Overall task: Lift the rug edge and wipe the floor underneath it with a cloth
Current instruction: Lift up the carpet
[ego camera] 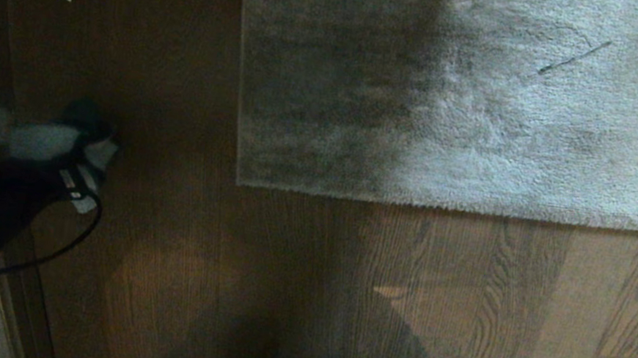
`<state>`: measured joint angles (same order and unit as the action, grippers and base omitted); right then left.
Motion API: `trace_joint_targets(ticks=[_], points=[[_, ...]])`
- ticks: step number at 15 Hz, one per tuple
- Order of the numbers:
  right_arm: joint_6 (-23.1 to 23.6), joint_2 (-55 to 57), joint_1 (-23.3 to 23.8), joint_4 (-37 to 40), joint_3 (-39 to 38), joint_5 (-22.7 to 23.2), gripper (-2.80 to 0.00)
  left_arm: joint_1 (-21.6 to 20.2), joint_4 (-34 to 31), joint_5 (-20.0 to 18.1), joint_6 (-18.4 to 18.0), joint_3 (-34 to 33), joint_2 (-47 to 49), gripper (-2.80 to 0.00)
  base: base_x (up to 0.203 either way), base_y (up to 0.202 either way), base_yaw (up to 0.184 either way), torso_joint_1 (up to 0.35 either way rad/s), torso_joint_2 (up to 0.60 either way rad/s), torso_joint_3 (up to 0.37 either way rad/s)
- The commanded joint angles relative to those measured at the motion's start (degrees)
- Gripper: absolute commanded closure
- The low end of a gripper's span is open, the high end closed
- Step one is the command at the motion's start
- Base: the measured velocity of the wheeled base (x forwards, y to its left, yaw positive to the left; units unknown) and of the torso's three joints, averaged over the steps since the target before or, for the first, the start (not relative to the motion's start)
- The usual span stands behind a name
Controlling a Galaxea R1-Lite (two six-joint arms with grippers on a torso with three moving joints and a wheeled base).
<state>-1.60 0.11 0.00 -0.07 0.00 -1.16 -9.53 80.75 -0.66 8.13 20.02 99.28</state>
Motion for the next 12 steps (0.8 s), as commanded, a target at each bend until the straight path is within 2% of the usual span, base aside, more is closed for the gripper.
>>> trace_joint_targets(ticks=[1, 5, 10, 12], points=[[0.0, 0.0, 0.0, 0.0, 0.0, 0.0, 0.00, -0.1, 0.5, -0.1, -0.9, -4.1, -4.3, 0.00, 0.000, 0.000, 0.000, 0.000, 0.00, 0.000], [0.0, 0.0, 0.0, 0.0, 0.0, 0.0, 0.00, 0.4, 0.5, -6.4, -2.8, -9.1, -7.0, 0.00, 0.000, 0.000, 0.000, 0.000, 0.00, 0.000], [0.0, 0.0, 0.0, 0.0, 0.0, 0.0, 0.00, 0.7, 0.1, -7.1, -5.5, -19.6, -14.0, 0.00, 0.000, 0.000, 0.000, 0.000, 0.00, 0.000], [-0.1, 0.0, 0.0, 0.0, 0.0, 0.0, 0.00, 1.1, -5.5, -7.1, -7.4, -19.9, -19.1, 0.00, 0.000, 0.000, 0.000, 0.000, 0.00, 0.000]])
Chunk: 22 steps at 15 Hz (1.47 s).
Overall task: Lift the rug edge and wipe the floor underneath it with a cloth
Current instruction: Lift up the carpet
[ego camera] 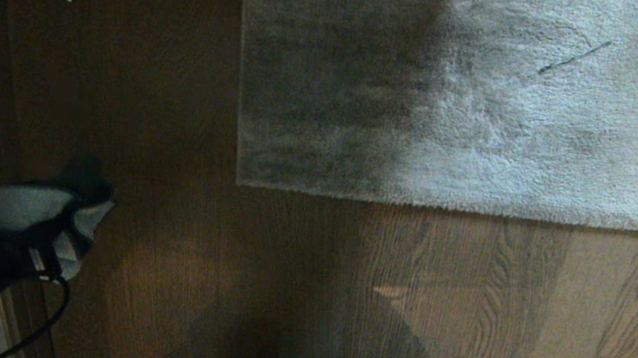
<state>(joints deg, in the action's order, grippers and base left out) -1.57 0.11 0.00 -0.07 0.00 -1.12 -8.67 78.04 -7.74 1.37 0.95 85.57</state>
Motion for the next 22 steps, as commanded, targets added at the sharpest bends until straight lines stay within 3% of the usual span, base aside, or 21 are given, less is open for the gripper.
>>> trace_joint_targets(ticks=[1, 7, 10, 14, 17, 22], points=[[0.0, 0.0, 0.0, 0.0, 0.0, -0.1, 0.00, 0.4, -8.0, -0.1, -1.6, -0.9, -8.7, 0.00, 0.000, 0.000, 0.000, 0.000, 0.00, 0.000], [0.0, 0.0, 0.0, 0.0, 0.0, -0.1, 0.00, 0.9, -39.8, 0.0, -5.8, -0.9, -29.7, 0.00, 0.000, 0.000, 0.000, 0.000, 0.00, 0.000], [0.0, 0.0, 0.0, 0.0, 0.0, 0.0, 0.00, 4.5, -54.5, 0.8, -5.5, -1.0, -39.8, 0.00, 0.000, 0.000, 0.000, 0.000, 0.00, 0.000], [0.0, 0.0, 0.0, 0.0, 0.0, 0.0, 0.00, 9.8, -68.8, 3.6, -3.8, -1.0, -52.3, 0.00, 0.000, 0.000, 0.000, 0.000, 0.00, 0.000], [-0.1, 0.0, 0.0, 0.0, 0.0, 0.0, 0.00, 10.3, -76.4, 6.1, -3.5, -1.0, -62.8, 0.00, 0.000, 0.000, 0.000, 0.000, 0.00, 0.000], [0.0, 0.0, 0.0, 0.0, 0.0, 0.0, 0.00, 9.8, -78.2, 7.1, -3.0, -1.0, -75.2, 0.00, 0.000, 0.000, 0.000, 0.000, 0.00, 0.000]])
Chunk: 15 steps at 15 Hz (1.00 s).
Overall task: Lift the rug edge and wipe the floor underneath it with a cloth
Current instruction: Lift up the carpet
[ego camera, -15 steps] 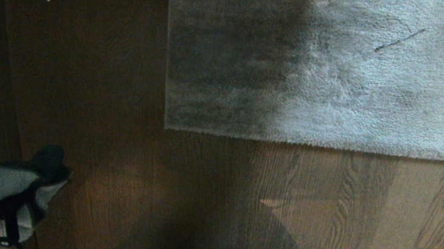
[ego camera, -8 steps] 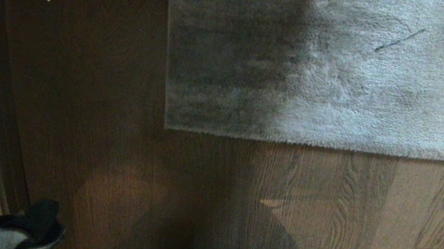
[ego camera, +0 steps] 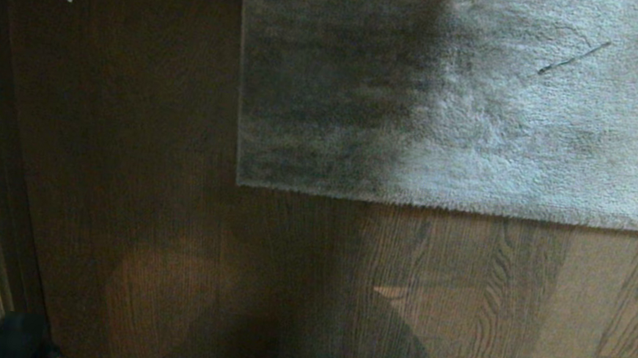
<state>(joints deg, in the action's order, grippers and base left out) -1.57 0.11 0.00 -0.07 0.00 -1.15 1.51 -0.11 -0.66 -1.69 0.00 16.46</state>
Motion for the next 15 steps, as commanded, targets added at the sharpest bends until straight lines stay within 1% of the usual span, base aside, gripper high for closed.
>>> trace_joint_targets(ticks=[1, 7, 15], points=[[0.0, 0.0, 0.0, 0.0, 0.0, -0.1, 0.00, -0.8, 0.0, 0.0, 0.2, 0.0, -8.1, 0.00, 0.000, 0.000, 0.000, 0.000, 0.00, 0.000], [-0.1, 0.0, 0.0, 0.0, 0.0, 0.0, 0.00, -1.1, -0.1, 0.0, 0.4, 0.0, -16.2, 0.00, 0.000, 0.000, 0.000, 0.000, 0.00, 0.000], [0.2, 0.0, 0.0, 0.0, 0.0, 0.0, 0.00, -1.2, -0.2, 0.0, 0.5, 0.0, -16.5, 0.00, 0.000, 0.000, 0.000, 0.000, 0.00, 0.000]])
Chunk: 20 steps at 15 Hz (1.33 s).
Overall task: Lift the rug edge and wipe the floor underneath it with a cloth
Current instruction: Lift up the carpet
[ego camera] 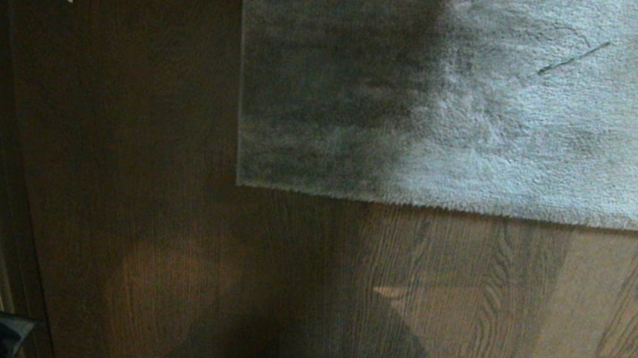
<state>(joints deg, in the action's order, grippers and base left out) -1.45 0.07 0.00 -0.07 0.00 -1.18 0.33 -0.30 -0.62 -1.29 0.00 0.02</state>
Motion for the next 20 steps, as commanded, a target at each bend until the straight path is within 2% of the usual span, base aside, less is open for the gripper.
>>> trace_joint_targets(ticks=[1, 20], points=[[0.0, 0.0, 0.0, 0.0, 0.0, 0.0, 0.00, 0.0, 0.0, 0.0, 0.0, 0.0, 0.0, 0.00, 0.000, 0.000, 0.000, 0.000, 0.00, 0.000], [0.0, 0.0, 0.0, 0.0, 0.0, 0.0, 0.00, 0.0, 0.1, 0.0, 0.1, 0.0, 0.0, 0.00, 0.000, 0.000, 0.000, 0.000, 0.00, 0.000]])
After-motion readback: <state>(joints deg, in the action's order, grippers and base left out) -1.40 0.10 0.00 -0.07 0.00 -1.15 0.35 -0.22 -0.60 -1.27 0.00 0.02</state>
